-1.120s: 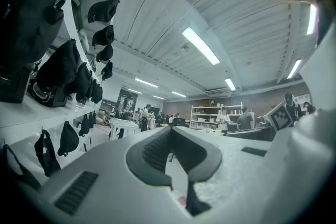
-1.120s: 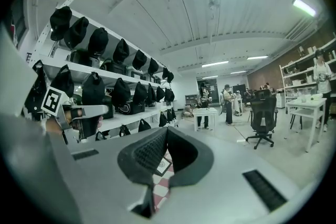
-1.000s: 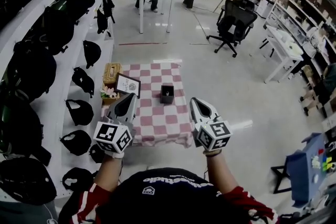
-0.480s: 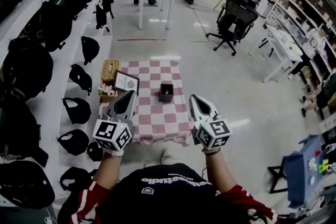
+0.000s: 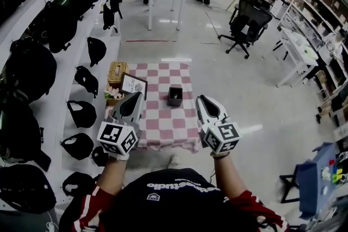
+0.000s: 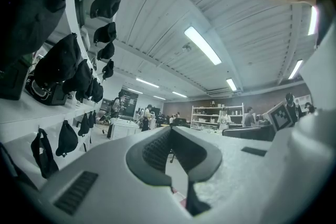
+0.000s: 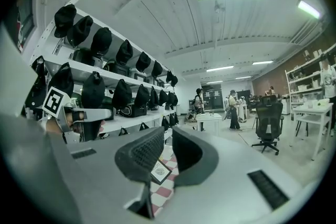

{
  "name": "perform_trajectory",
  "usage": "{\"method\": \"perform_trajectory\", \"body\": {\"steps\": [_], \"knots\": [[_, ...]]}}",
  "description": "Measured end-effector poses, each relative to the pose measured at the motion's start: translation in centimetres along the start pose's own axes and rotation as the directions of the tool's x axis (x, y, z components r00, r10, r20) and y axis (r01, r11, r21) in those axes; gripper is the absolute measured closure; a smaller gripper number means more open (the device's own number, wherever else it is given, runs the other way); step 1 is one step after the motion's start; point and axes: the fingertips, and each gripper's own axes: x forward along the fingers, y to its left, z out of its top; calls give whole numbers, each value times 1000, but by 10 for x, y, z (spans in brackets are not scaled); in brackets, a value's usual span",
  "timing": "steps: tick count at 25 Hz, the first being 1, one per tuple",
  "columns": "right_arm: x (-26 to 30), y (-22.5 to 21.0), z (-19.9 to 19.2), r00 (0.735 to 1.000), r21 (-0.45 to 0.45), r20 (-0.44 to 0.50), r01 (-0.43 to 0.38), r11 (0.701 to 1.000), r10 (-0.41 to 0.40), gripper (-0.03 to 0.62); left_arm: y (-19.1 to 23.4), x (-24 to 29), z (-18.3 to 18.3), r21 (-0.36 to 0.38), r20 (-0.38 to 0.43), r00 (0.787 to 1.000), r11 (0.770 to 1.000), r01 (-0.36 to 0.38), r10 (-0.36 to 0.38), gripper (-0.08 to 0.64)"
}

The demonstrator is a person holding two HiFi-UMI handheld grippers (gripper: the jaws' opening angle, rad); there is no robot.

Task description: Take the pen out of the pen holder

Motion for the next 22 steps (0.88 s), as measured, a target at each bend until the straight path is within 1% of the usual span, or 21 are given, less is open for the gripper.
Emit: {"method": "perform_trajectory", "body": {"steps": [3, 5, 12, 16, 22], "knots": [[4, 3, -5, 1000, 9, -7, -18, 1000, 18, 501, 1, -1, 0, 2, 2, 1000, 1000, 1, -1, 554], [6, 4, -9, 1000, 14, -15, -23, 1000, 24, 485, 2, -1, -1, 2, -1, 1000, 1000, 2, -2, 554], [19, 1, -26, 998, 13, -50, -40, 999, 41, 483, 2, 4, -5, 9, -10, 1000, 1000, -2, 2, 554], [35, -2, -36, 996, 8, -54, -69, 998, 69, 485, 7, 11, -11, 8, -17, 1000, 1000, -10, 11, 554], [62, -12, -76, 986, 15, -130, -104, 994, 105, 486, 13, 27, -29, 2, -56, 998, 1000, -30, 30, 554]]}}
